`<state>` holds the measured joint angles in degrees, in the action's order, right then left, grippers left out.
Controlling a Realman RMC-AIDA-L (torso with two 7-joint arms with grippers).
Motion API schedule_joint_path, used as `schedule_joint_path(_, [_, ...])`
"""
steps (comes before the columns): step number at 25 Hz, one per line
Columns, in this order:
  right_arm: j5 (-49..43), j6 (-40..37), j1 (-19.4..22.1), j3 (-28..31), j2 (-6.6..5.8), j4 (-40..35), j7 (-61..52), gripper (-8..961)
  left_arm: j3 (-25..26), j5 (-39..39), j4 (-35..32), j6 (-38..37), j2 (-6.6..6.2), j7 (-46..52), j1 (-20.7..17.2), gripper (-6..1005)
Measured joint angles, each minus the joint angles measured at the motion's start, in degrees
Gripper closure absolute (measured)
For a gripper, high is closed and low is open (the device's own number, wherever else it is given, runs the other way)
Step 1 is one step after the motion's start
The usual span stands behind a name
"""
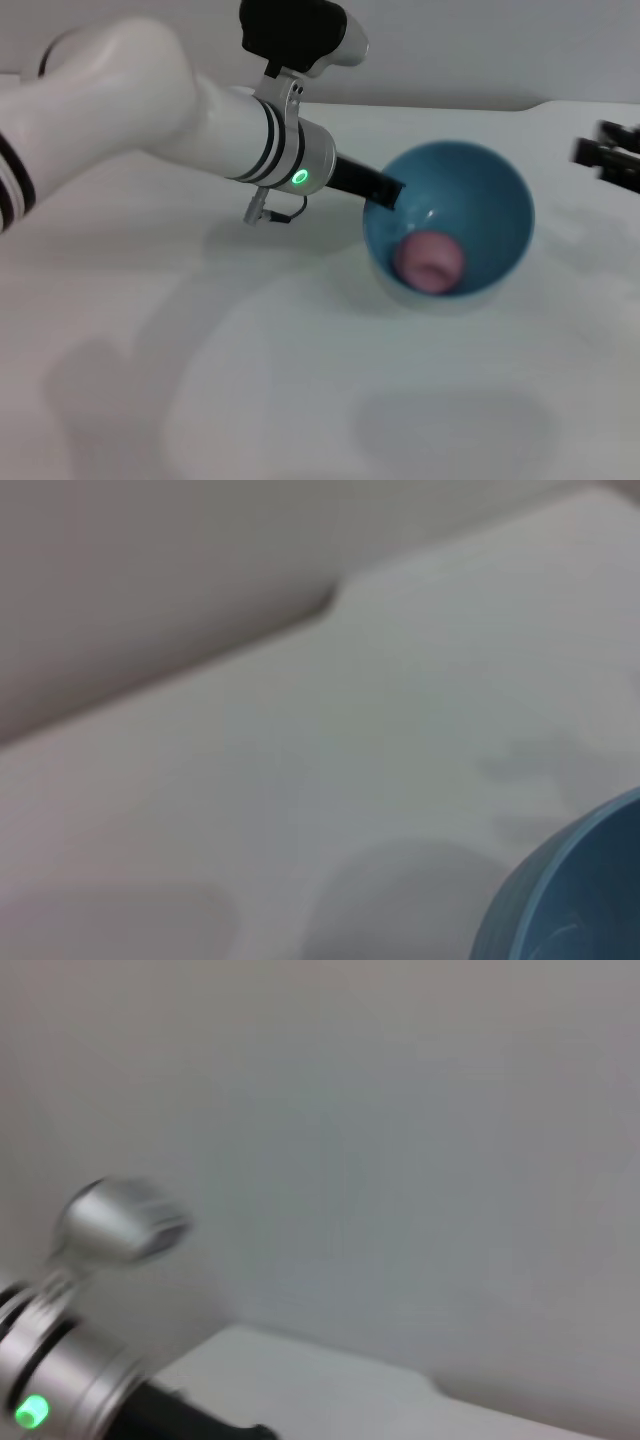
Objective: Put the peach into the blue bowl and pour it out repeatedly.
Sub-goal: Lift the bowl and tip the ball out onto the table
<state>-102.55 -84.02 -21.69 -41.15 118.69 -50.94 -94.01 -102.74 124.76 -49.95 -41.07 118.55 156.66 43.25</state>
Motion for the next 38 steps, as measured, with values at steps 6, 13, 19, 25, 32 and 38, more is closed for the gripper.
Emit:
schedule_joint_path(6, [0.01, -0.28, 4.29, 12.93, -0.35, 7.26, -3.35, 418, -9.19, -0.66, 0.45, 26.37, -0.16, -3.26, -6.41, 1001])
schedule_joint_path(13, [0.01, -0.77, 9.92, 23.19, -0.21, 10.56, -3.44, 419, -23.04, 1.42, 1.31, 51.67, -0.23, -10.71, -11.92, 1001])
schedule_joint_path(19, [0.01, -2.04, 11.07, 27.48, -0.18, 12.09, -3.08, 419, -36.64, 1.89, 3.08, 69.78, 0.23, -22.56, -13.72, 1000])
schedule_joint_path(25, [0.01, -2.29, 10.58, 27.09, -0.21, 12.28, -3.01, 419, -46.04, 1.45, 4.48, 74.07, 0.52, -41.67, -12.66, 1000])
schedule_joint_path(32, [0.00, -2.53, 10.08, 27.04, -0.19, 12.96, -2.98, 419, -46.69, 1.35, 5.45, 76.41, 0.54, -52.06, -12.93, 1001])
schedule_joint_path(38, [-0.47, -2.85, 10.05, 27.02, -0.27, 14.37, -2.96, 419, -46.56, -0.69, 6.68, 77.37, 0.54, -53.44, -12.13, 1001])
